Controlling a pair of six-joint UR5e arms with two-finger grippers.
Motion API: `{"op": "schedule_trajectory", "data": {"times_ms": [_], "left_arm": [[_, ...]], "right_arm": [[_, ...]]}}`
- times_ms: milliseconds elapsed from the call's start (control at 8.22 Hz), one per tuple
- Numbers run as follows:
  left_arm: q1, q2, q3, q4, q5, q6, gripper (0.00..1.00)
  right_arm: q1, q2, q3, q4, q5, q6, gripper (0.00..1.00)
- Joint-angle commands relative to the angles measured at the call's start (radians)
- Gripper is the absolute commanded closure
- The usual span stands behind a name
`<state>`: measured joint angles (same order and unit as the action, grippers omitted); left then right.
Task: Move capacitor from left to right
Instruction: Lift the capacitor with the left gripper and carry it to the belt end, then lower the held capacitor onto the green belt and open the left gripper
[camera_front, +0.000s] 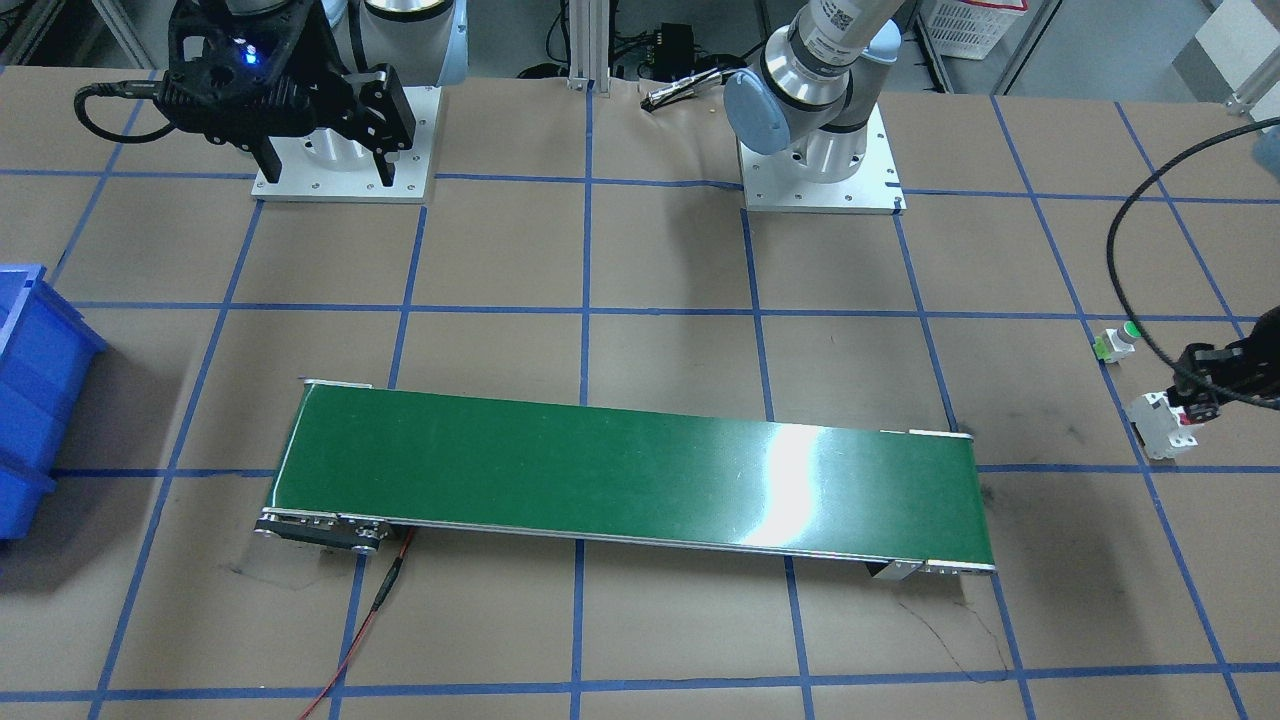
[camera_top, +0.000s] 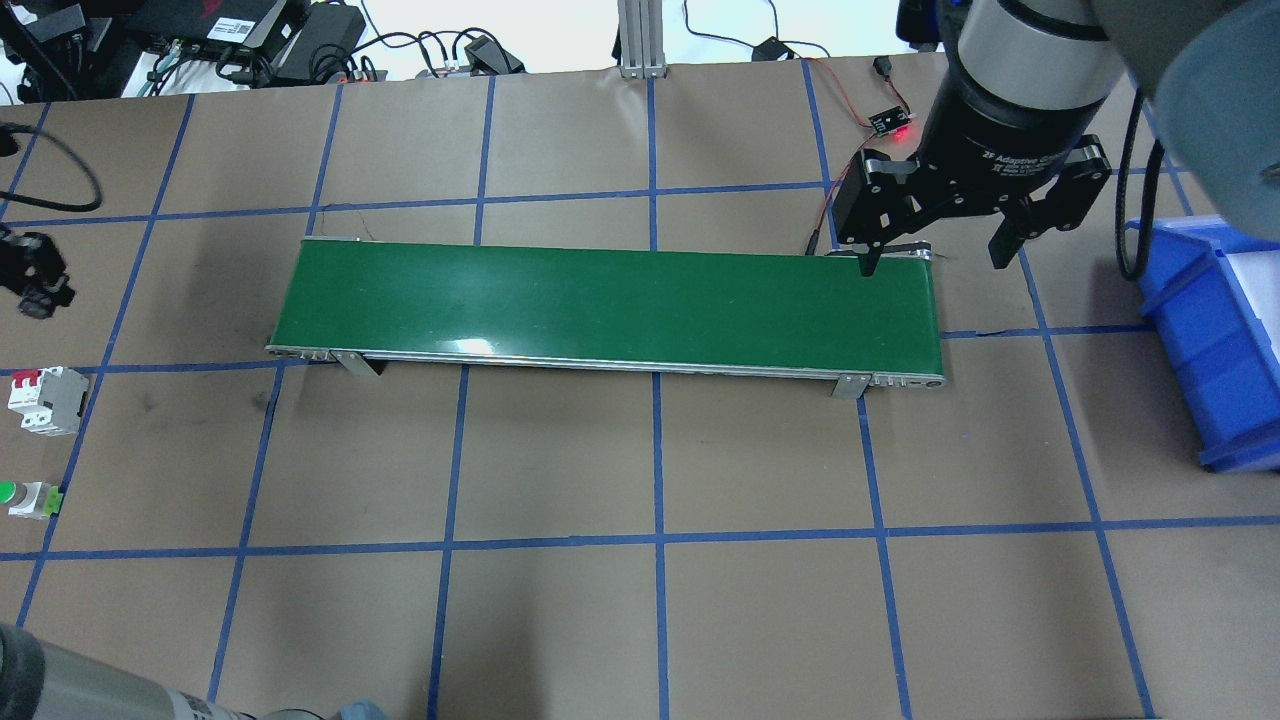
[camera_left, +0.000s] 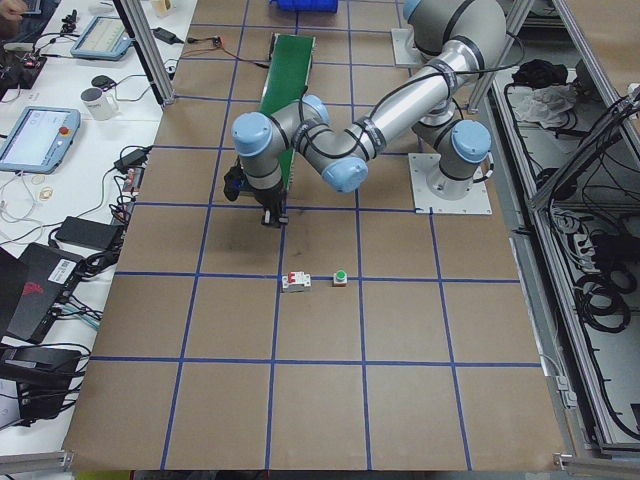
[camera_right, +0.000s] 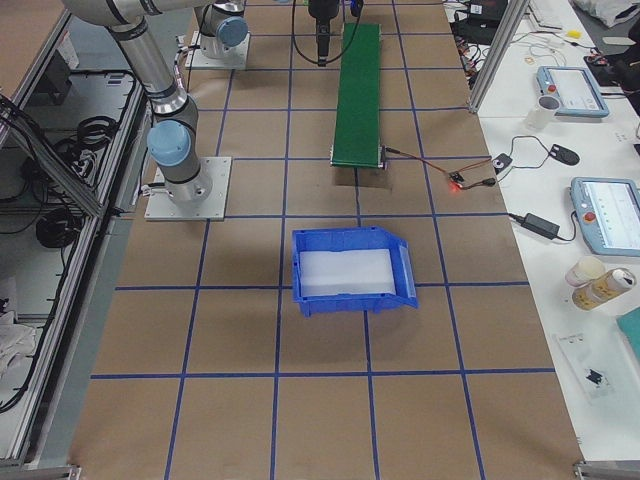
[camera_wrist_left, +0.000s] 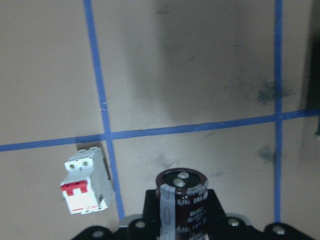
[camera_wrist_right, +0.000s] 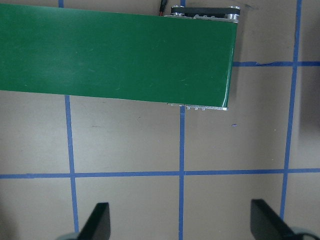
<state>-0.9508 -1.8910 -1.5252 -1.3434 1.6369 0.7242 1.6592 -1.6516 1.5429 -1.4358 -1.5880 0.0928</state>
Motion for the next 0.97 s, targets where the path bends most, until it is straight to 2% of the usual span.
{"op": "schedule_trajectory", "data": {"times_ms": [0,122,243,608,851], "left_arm": [[-0.257,-0.014,-0.003,0.010,-0.008,-0.254,1.00],[-0.314,-0.017,-0.007,0.010,-0.008,-0.300,1.00],[-0.330,-0.028,-0.010,0.015,-0.009,-0.310,1.00],[-0.339,-0.103,-0.009,0.141,-0.009,-0.262,1.00],[-0.402,-0.119,-0.015,0.148,-0.012,-0.337,1.00]], "right_arm": [[0.001,0.001,0.003,0.009,-0.004,0.002,0.00],[0.002,0.001,0.003,0.011,-0.003,0.004,0.00],[0.002,0.003,0.013,0.017,-0.001,0.007,0.00],[0.001,0.002,0.033,0.015,0.003,0.002,0.00],[0.001,0.004,0.031,-0.006,0.011,0.001,0.00]]}}
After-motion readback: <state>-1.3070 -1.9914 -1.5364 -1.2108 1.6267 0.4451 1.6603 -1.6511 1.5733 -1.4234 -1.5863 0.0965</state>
